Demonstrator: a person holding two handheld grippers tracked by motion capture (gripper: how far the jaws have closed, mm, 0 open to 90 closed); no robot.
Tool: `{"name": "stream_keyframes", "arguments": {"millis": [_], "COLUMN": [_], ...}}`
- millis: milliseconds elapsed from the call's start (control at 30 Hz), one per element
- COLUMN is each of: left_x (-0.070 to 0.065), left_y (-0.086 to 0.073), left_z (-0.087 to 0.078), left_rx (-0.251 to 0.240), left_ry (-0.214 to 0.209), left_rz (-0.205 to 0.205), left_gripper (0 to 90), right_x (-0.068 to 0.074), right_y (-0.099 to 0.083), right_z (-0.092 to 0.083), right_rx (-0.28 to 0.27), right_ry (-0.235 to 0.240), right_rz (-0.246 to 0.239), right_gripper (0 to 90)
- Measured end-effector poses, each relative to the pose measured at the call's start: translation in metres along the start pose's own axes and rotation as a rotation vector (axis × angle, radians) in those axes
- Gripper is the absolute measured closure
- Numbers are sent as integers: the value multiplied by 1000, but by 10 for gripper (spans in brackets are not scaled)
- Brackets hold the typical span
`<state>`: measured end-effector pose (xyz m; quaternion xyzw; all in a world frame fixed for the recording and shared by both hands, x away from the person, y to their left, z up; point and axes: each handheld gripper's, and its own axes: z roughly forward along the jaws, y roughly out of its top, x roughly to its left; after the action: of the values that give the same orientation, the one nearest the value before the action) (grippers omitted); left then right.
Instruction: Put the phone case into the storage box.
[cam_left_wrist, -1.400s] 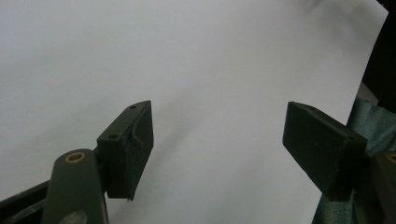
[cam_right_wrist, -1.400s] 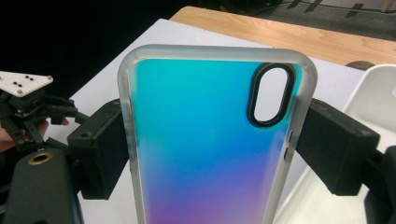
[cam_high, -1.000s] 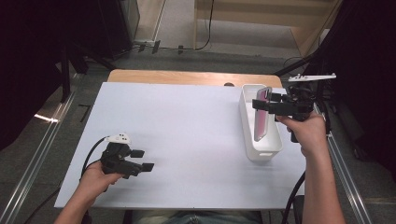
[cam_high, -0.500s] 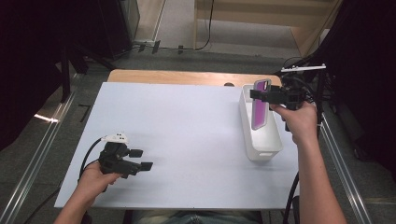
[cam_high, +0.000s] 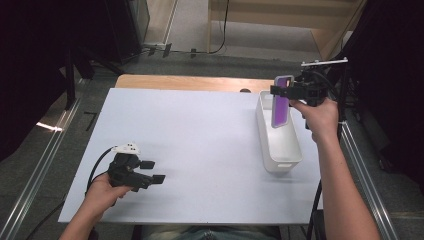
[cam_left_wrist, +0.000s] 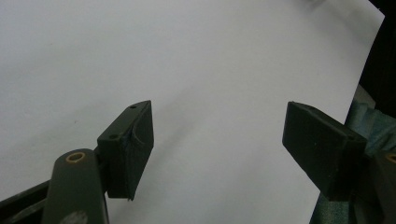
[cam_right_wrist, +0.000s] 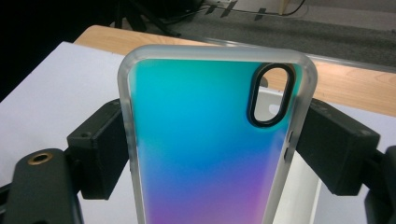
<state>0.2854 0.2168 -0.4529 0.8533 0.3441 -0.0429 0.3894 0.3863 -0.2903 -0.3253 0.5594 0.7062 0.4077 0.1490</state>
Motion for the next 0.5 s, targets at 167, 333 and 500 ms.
{"name": "stream_keyframes", "arguments": {"millis": [167, 333, 500], "left_x": [1, 1, 1], "left_y": [0, 0, 0], "left_z": [1, 1, 2], "left_rx": [-2, 6, 4], "left_ry": [-6, -5, -5], "left_rz": [-5, -6, -7], "left_gripper": [246, 247, 246], "right_x": [-1, -1, -2], "right_y": [5, 12, 19], "right_z": [3, 8, 14], "right_rx": [-11, -8, -10], "right_ry": [-20, -54, -69], "right_rz": [9, -2, 2], "right_gripper": [149, 149, 149]}}
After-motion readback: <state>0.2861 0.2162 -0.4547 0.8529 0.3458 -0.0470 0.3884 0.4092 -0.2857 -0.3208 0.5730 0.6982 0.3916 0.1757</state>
